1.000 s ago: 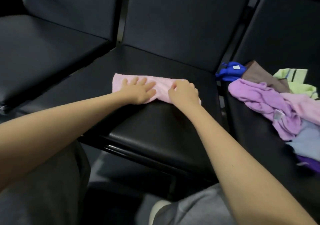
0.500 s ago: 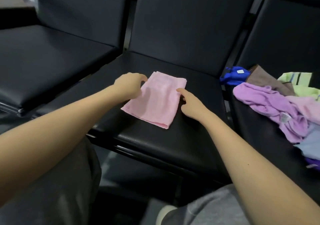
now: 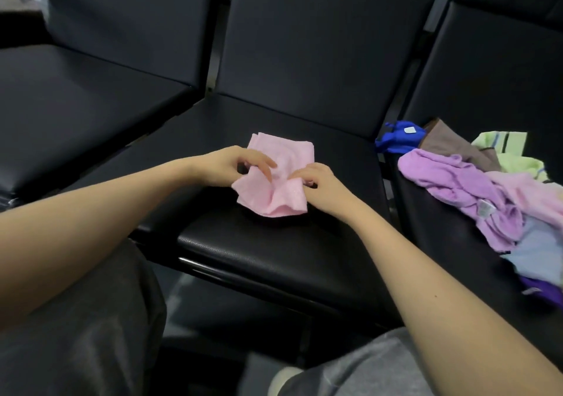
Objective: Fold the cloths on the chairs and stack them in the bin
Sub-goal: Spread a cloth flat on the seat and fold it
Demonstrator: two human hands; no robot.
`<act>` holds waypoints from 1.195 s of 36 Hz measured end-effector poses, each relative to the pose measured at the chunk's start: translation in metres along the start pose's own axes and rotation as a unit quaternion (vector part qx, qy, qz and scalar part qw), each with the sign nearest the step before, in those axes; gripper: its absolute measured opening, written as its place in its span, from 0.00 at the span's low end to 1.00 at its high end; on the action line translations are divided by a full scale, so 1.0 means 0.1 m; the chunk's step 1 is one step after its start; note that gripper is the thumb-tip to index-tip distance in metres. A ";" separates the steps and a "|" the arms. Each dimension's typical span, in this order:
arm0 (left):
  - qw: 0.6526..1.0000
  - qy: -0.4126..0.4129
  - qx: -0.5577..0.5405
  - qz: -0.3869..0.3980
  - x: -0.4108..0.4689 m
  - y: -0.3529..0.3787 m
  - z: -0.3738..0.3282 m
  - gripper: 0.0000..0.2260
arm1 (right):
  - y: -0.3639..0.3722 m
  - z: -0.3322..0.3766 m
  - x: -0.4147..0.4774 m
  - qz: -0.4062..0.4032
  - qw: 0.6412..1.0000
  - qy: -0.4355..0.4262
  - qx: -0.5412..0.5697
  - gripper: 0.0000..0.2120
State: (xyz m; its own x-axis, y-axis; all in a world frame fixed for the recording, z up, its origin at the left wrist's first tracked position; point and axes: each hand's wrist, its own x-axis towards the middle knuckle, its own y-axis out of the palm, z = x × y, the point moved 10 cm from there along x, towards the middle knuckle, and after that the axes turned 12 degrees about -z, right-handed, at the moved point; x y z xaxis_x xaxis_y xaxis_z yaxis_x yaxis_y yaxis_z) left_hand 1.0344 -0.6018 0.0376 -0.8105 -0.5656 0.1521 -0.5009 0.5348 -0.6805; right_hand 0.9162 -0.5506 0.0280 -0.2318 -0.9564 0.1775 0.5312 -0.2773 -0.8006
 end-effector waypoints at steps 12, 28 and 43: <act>0.979 -0.158 -0.106 -0.076 0.12 -0.13 0.34 0.12 | -0.14 -0.34 0.01 -0.081 0.940 0.256 0.209 0.10; 0.942 -0.226 0.024 -0.246 0.17 -0.21 0.43 0.16 | -0.23 -0.47 -0.10 -0.208 0.899 0.381 0.053 0.19; 0.884 -0.276 0.302 -0.226 0.19 -0.05 0.34 0.21 | -0.10 -0.39 -0.04 -0.131 0.929 0.344 -0.046 0.21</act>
State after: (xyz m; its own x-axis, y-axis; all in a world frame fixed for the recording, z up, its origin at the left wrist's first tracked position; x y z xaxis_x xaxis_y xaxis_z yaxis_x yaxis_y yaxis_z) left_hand 1.0315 -0.6366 0.0199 -0.2140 -0.9451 0.2471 -0.3467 -0.1630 -0.9237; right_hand 0.8799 -0.5401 0.0127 -0.8257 -0.5641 -0.0091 0.3189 -0.4534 -0.8323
